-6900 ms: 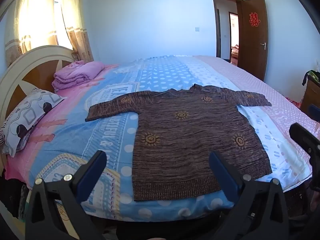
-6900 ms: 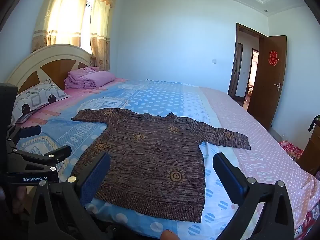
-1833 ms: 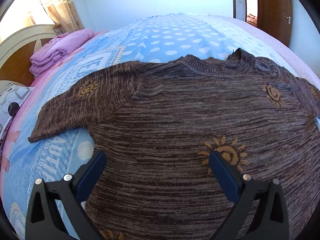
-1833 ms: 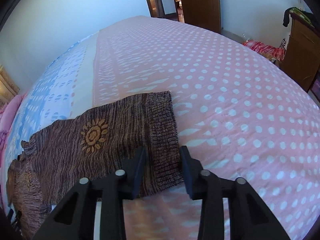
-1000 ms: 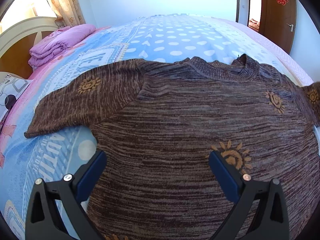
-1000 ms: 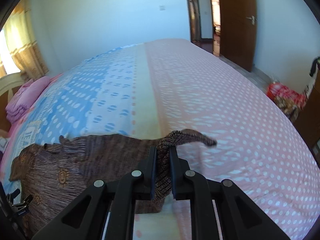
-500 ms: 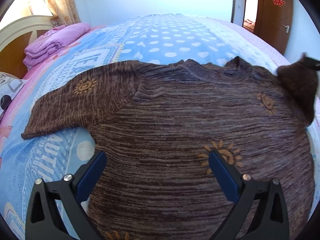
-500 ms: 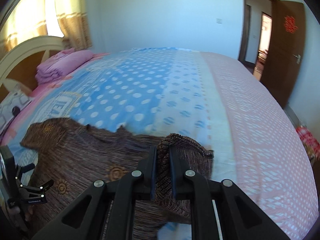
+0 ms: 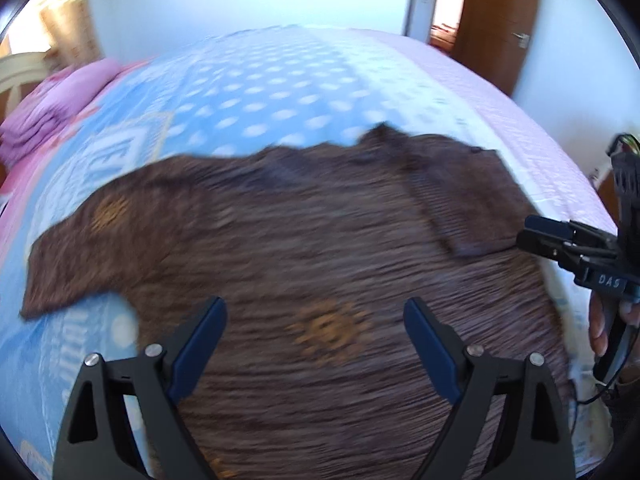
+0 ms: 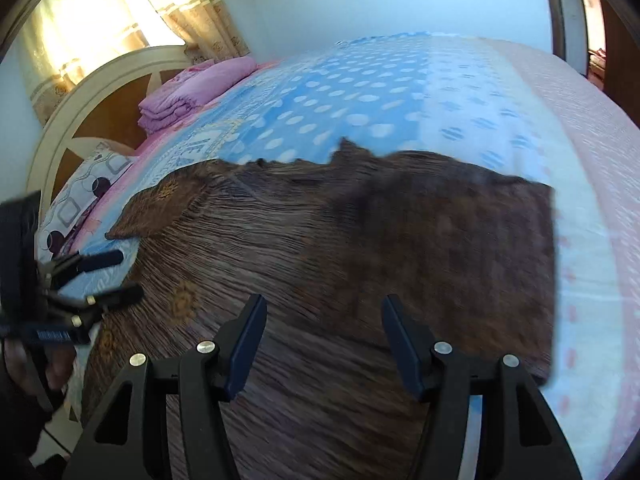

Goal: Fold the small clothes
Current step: 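Fold the held sleeve across the sweater body with the right gripper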

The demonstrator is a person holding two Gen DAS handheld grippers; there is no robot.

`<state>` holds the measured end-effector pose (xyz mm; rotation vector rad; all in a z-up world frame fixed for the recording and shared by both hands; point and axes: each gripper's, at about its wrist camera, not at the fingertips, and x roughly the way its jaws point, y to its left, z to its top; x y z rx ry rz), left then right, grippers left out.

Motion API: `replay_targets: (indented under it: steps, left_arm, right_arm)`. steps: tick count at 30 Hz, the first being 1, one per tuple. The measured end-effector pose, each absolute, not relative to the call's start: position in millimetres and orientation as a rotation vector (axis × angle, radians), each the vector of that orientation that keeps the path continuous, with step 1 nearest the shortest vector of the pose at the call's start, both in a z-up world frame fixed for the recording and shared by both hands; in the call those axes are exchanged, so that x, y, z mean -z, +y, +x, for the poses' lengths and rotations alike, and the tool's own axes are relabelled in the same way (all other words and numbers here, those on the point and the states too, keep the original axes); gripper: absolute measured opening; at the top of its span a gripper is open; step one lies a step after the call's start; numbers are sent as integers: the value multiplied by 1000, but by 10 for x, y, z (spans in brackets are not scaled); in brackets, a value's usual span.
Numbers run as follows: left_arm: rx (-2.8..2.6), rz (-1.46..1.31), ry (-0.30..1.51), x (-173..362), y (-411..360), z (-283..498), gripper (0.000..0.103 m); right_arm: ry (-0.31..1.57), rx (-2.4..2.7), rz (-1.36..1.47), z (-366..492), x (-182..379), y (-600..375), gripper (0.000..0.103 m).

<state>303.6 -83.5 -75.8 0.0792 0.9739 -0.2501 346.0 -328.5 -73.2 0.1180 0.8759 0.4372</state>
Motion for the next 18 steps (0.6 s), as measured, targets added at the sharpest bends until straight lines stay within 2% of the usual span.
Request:
replay_targets:
  steps: [5,8,9,11,13,15,18]
  left_arm:
    - [319,149,943,731,-1393,3199,83]
    - [352,134,974,859,-1618,3364,68]
    - [348,119,988,899,-1644,3404,59]
    - [353,64,1013,1015,-1687,3538,53]
    - [352,16,1029,1112,-1708,3640,40]
    - [373,-47,1059,1215,-1739,3720,34]
    - [391,-94,1004,1219,-1788,3705,33]
  right_arm:
    - [769,-260,275,3279,755,-4133,61]
    - [725,-170,369,3176,873,-4491,62]
    - [722,-149,373,3157,912,-4547,62]
    - [747,-115,376,3143,1012,-4630,62]
    - [749,-118,411,3149,1009,-4679,62]
    - [725,-118,399,3132,965,-4694,62]
    - [727,-132,387,3133,959,-4654,62]
